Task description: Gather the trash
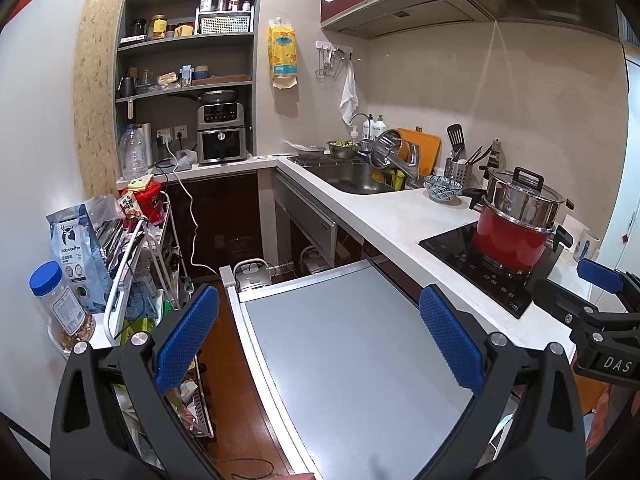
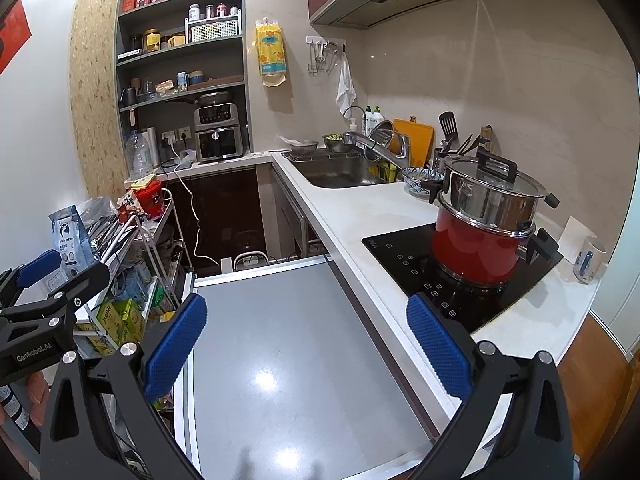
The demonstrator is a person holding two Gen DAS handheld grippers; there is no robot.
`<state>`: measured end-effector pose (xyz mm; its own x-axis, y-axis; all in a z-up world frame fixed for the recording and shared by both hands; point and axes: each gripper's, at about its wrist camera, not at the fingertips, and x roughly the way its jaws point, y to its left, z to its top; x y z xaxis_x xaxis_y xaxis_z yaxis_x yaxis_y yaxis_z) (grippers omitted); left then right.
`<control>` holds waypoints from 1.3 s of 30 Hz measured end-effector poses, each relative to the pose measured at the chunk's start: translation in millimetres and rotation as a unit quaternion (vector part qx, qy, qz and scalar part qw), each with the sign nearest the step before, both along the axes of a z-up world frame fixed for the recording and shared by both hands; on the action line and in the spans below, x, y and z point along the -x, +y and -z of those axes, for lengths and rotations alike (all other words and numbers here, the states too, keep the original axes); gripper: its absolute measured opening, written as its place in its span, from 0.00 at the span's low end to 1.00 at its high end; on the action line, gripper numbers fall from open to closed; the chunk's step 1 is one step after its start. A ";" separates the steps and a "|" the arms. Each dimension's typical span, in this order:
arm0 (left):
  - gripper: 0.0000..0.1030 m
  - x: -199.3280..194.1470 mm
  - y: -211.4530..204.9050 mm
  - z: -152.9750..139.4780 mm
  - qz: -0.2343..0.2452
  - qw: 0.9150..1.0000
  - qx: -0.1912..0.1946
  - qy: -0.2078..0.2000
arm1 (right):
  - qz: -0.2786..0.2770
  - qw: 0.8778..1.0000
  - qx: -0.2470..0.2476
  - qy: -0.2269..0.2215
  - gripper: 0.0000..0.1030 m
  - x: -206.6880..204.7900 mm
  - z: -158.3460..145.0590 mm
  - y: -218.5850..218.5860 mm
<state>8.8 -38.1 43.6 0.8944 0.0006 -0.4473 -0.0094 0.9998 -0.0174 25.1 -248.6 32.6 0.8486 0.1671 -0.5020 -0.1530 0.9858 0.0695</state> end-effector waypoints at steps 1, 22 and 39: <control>0.98 -0.1 -0.2 -0.1 0.000 1.000 0.000 0.000 | 0.001 1.000 0.000 0.001 0.96 -0.4 1.1 0.8; 0.98 -4.5 4.6 4.4 0.002 1.000 -0.003 0.008 | 0.011 1.000 -0.003 0.011 0.96 5.5 6.0 -0.7; 0.98 -12.4 13.0 6.7 0.004 1.000 0.010 0.011 | 0.018 1.000 -0.006 0.018 0.96 1.8 4.5 -4.6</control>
<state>21.2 -25.1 36.9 0.8841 -0.0163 -0.4669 -0.0012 0.9993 -0.0372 23.3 -253.2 28.1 0.8359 0.1432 -0.5299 -0.1144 0.9896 0.0870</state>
